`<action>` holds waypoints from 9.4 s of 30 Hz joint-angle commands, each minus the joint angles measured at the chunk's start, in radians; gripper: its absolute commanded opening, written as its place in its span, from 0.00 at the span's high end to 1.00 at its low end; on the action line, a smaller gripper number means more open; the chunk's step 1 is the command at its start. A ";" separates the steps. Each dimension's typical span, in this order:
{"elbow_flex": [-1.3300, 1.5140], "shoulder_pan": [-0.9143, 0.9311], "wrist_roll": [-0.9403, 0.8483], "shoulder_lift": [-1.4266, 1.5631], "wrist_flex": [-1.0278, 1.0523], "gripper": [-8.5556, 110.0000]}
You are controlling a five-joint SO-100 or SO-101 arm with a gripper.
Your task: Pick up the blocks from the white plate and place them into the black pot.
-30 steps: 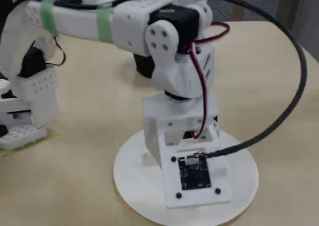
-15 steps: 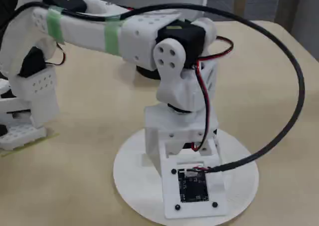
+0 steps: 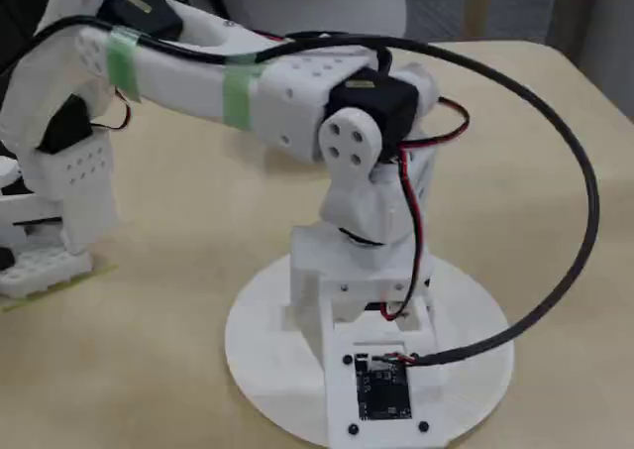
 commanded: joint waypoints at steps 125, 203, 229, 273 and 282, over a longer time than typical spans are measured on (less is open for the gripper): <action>1.040 -0.173 0.144 0.848 -0.365 0.70; 0.522 -1.241 0.489 0.655 -0.499 0.95; 0.488 -0.842 0.538 0.834 -0.170 0.95; 0.819 -0.408 0.612 0.653 -0.405 0.71; 0.813 -0.414 0.586 0.600 -0.402 0.69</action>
